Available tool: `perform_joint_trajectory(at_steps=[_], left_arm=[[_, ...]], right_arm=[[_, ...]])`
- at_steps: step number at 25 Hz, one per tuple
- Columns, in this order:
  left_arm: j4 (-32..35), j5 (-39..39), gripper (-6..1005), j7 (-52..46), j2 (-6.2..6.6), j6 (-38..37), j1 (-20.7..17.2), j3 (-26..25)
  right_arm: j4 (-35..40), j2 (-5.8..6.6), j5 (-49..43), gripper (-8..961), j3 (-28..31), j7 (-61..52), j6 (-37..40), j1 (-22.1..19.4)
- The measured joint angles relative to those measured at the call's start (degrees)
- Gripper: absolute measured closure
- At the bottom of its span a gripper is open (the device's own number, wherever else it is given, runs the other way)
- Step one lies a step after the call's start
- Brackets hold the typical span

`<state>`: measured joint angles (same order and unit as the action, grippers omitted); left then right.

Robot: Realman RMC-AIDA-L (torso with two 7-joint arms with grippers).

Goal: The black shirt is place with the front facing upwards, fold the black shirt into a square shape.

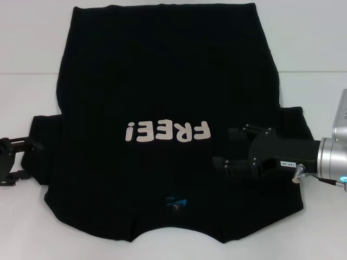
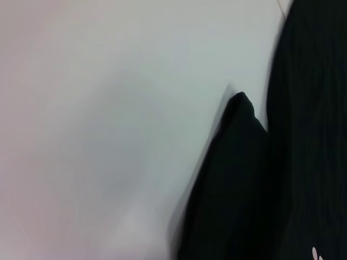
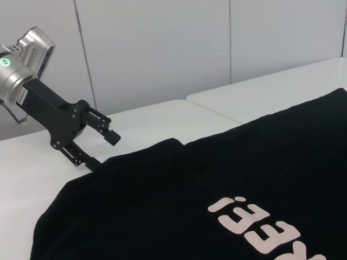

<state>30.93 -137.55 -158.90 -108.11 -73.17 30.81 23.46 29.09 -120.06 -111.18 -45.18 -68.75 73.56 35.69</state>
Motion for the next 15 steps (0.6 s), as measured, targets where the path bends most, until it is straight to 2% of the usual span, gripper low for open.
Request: perform_joint_trajectory(at_steps=[15], left_arm=[[0.0,0.0,174,1.2,-0.83,1.2,2.1,0.0]], right_arm=[[-0.1,0.00,0.1,13,0.0,0.0,0.0,0.0]])
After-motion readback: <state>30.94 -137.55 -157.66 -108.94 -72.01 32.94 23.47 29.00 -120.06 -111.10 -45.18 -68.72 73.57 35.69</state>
